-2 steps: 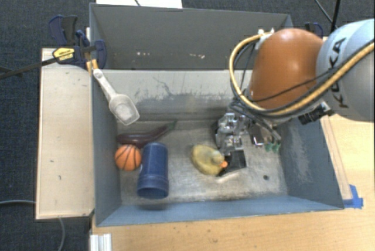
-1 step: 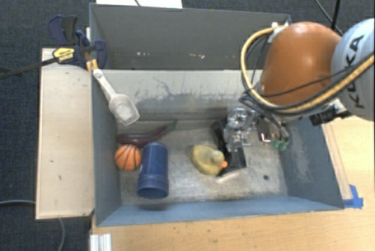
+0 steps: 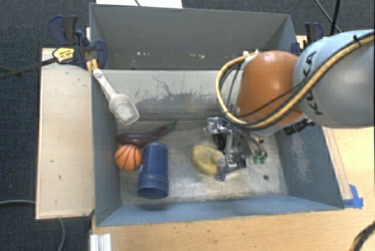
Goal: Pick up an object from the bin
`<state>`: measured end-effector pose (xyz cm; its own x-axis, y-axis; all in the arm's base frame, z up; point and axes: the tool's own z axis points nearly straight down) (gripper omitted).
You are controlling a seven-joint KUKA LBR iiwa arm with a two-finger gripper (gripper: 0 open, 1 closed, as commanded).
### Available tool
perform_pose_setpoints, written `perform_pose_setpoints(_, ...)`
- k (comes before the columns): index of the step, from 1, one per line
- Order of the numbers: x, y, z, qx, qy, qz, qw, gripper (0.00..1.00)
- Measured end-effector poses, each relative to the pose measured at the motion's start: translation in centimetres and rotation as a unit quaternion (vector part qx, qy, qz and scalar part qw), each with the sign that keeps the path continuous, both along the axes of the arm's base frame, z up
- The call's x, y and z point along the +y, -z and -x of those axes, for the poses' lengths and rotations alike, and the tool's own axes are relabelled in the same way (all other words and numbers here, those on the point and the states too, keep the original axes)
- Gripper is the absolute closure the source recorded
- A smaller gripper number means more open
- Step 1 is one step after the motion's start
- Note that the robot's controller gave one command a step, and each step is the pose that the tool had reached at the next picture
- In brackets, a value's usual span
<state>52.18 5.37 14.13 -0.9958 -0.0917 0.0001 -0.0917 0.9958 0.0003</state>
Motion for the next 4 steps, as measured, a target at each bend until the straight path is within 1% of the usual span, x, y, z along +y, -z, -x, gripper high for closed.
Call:
perform_pose_setpoints(1, 0.0, -0.2, 0.0, -0.0011, 0.001, 0.000, 1.0000, 0.00)
perform_pose_setpoints(2, -0.1, 7.1, -2.5, 0.0006, -0.005, 0.000, 1.0000, 1.00)
perform_pose_setpoints(3, -0.1, 7.1, -2.5, 0.0006, -0.005, 0.000, 1.0000, 1.00)
perform_pose_setpoints(4, 0.3, -7.7, -2.7, -0.0018, 0.013, 0.000, 0.9999, 1.00)
